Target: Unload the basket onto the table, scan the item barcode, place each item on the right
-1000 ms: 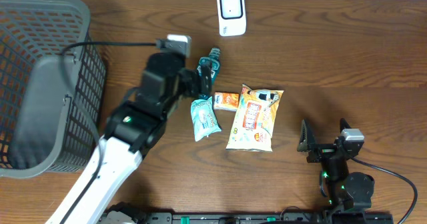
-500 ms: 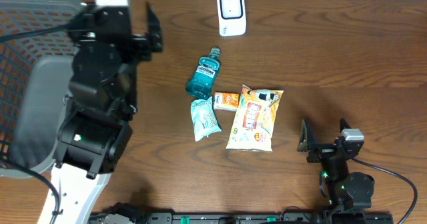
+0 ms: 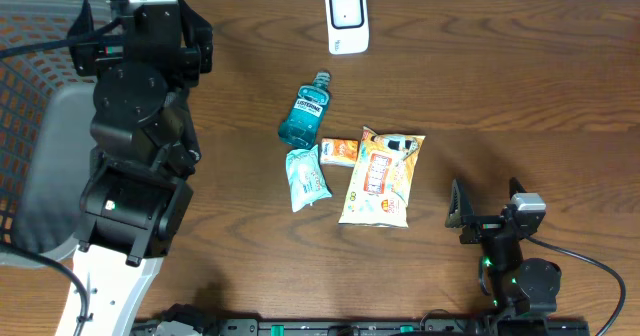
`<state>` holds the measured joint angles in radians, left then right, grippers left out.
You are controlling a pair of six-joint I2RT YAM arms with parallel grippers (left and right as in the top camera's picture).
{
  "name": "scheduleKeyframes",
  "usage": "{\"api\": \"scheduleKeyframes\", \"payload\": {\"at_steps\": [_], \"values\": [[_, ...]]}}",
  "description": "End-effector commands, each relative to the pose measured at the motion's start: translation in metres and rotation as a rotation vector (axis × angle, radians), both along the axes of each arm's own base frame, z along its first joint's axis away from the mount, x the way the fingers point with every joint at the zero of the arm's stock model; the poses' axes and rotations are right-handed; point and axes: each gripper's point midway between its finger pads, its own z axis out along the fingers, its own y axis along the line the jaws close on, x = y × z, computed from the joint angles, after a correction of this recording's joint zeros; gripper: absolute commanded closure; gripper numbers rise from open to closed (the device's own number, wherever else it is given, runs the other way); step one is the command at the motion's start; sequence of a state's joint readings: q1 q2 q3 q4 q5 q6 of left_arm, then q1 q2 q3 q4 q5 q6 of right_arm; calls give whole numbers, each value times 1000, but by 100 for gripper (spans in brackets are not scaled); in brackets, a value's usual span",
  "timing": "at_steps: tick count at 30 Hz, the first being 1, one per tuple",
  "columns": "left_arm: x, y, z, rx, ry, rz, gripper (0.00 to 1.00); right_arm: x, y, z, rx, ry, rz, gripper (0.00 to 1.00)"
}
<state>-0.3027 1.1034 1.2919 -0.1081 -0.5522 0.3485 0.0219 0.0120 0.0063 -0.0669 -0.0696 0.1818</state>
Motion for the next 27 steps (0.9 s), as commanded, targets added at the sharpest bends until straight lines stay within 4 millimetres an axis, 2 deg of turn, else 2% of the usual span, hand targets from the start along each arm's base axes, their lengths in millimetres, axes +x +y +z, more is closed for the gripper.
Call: {"api": "scheduleKeyframes", "payload": {"at_steps": [1,7,10,13,19,27], "values": [[-3,6,9,18,-10,24,1,0,0,0,-8,-2,-3,1],[-13,18,15,12,-27,67,1,0,0,0,-8,-2,-3,1],[-25,29,24,4,-52,91,1,0,0,0,-8,-1,-3,1],[-46,38,36,-18,-90,95,1,0,0,0,-8,-2,-3,1],[-83,35,50,-40,-151,7,1,0,0,0,-8,-2,-3,1],[-138,43,73,-73,-281,-31,1,0,0,0,-8,-2,-3,1]]}}
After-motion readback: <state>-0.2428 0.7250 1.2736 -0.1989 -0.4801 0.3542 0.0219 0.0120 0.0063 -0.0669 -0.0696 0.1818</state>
